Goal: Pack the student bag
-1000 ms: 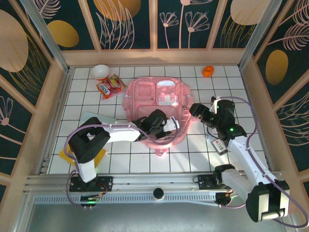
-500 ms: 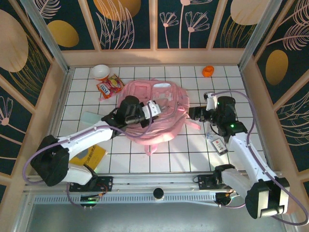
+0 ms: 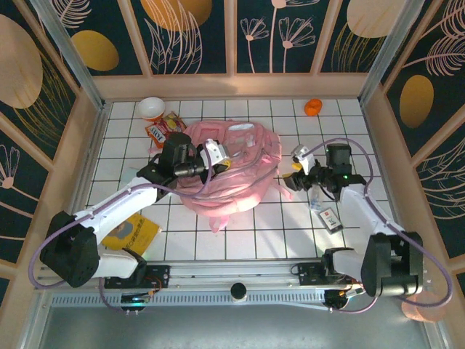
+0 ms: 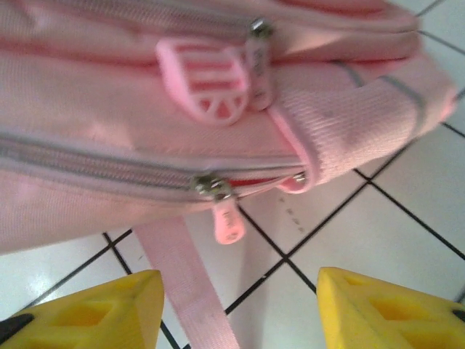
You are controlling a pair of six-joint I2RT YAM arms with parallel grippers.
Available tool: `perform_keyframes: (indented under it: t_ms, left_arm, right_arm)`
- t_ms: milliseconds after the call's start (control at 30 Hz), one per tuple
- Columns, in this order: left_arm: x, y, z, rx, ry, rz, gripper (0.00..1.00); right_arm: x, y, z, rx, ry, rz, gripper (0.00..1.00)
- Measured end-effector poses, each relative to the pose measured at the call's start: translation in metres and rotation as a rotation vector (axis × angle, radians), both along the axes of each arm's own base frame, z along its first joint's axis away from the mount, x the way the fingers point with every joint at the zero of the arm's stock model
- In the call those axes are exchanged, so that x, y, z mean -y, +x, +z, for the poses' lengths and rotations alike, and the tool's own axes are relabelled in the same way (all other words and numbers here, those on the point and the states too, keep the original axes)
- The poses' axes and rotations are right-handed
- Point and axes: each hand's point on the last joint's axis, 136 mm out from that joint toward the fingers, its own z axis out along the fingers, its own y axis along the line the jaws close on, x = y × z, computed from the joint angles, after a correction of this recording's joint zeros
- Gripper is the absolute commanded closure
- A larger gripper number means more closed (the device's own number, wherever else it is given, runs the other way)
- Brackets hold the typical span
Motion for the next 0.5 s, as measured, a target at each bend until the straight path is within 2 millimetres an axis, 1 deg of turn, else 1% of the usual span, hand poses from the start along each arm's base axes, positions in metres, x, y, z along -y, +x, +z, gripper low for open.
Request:
perform_keyframes:
  t_ms: [100, 200, 267, 400, 500]
  left_arm:
    - [0.0, -0.001, 0.0, -0.001, -0.003, -0.005, 1.0]
    - [0.001, -0.002, 0.001, -0.002, -0.005, -0.012, 1.0]
    - [0.001, -0.003, 0.001, -0.005, -0.007, -0.018, 1.0]
    - [0.002, -0.002, 0.007, -0.001, -0.011, -0.022, 1.0]
    - [0.003, -0.001, 0.011, 0.009, -0.015, -0.023, 1.0]
  right_arm:
    - [-0.007, -0.005, -0.018, -0.036, 0.003, 0.078, 0.46]
    - [-0.01, -0.005, -0.03, -0.059, -0.002, 0.122, 0.45]
    - [-0.011, -0.001, -0.033, -0.055, -0.007, 0.141, 0.45]
    - [-0.014, 0.013, -0.028, -0.021, -0.012, 0.173, 0.45]
    - [-0.017, 0.021, -0.026, -0.006, -0.004, 0.2, 0.48]
